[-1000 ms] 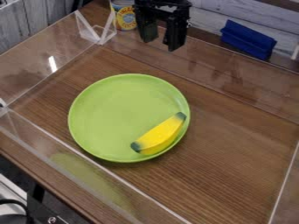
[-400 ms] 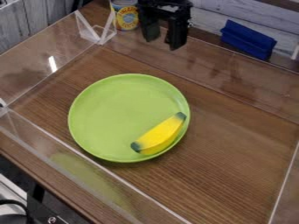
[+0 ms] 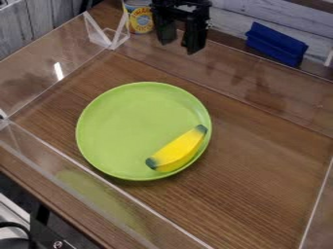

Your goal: Put the banana in the green plate

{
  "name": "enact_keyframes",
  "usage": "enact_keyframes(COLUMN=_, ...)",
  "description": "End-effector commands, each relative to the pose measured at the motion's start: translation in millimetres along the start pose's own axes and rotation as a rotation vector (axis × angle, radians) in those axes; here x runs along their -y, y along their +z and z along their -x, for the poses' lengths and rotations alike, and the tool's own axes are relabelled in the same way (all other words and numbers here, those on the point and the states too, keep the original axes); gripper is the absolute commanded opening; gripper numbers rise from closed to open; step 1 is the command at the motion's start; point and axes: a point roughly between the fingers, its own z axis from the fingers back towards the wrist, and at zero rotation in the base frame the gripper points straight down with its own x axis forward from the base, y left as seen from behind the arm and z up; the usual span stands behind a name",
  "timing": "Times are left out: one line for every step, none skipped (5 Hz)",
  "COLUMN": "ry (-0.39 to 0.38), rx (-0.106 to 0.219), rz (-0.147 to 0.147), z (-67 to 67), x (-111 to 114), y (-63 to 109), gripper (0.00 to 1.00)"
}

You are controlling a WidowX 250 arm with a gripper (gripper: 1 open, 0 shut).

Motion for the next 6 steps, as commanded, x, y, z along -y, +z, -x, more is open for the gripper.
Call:
enact_keyframes(ry=-0.006, rx=0.05, rz=-0.019, z=-6.4, x=-4.8, y=14.5, gripper=1.0)
enact_keyframes(ry=-0.013, rx=0.055, rz=-0.018, z=-9.7, x=-4.6, y=13.3, gripper=1.0)
enact_keyframes(ry=-0.014, rx=0.059, rz=-0.018, z=-9.9, x=-4.5, y=12.0, gripper=1.0)
enact_keyframes(ry=-0.016, rx=0.062, rz=-0.018, z=-10.4, x=-5.2, y=10.3, gripper=1.0)
enact_keyframes(ry=-0.019, rx=0.066, rz=-0.019, z=-11.3, x=-6.0, y=8.3, gripper=1.0)
enact_keyframes(ry=-0.022, rx=0.071, rz=-0.02, z=-11.7, x=-7.3, y=6.5, gripper=1.0)
